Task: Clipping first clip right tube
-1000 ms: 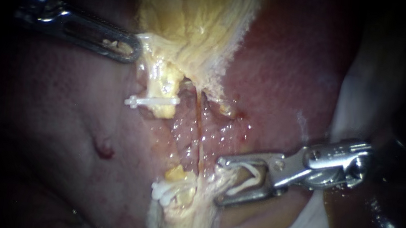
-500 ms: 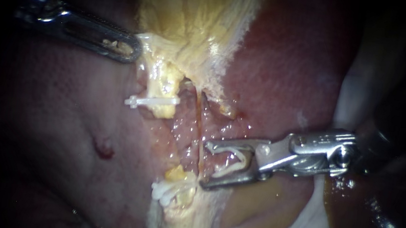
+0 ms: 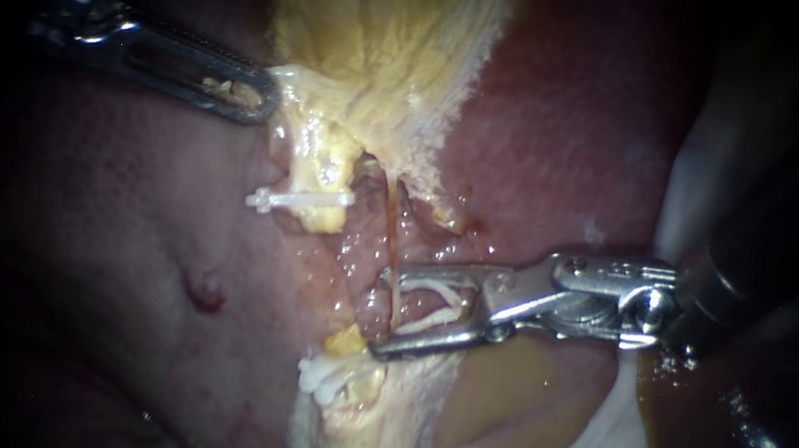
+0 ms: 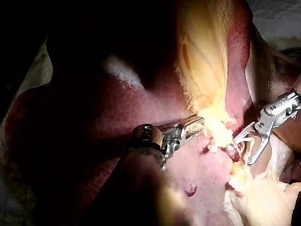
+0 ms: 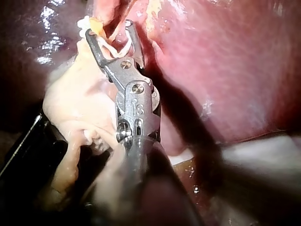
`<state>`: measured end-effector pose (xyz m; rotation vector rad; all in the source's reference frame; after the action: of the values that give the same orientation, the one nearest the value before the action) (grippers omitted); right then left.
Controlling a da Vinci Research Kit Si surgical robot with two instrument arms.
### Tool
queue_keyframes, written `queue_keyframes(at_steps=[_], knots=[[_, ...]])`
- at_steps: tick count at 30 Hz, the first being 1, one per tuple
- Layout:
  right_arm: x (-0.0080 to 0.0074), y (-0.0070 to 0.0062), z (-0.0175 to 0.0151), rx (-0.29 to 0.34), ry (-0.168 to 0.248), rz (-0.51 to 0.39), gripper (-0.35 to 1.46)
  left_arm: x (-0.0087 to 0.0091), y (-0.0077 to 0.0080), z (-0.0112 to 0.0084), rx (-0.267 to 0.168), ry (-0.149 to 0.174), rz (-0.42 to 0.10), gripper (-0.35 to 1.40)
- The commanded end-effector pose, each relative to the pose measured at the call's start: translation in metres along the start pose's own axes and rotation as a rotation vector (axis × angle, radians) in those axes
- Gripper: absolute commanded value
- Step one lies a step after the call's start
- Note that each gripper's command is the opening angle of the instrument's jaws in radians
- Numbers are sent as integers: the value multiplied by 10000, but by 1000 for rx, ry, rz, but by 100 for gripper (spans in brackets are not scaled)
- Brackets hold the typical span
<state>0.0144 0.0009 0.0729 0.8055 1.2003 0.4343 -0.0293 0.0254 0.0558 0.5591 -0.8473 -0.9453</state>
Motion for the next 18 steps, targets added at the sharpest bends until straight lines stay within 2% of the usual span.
queue_keyframes(at_steps=[1, 4, 11, 18], knots=[[1, 0, 1, 30, -6, 5, 48, 0, 0, 0, 0, 0, 0, -35], [1, 1, 3, 74, -7, 16, 48, 0, 0, 0, 0, 0, 0, -35], [-1, -1, 10, 124, 9, 37, 48, 0, 0, 0, 0, 0, 0, -35], [-2, -5, 12, 201, 67, 67, 48, 0, 0, 1, 0, 0, 0, -35]])
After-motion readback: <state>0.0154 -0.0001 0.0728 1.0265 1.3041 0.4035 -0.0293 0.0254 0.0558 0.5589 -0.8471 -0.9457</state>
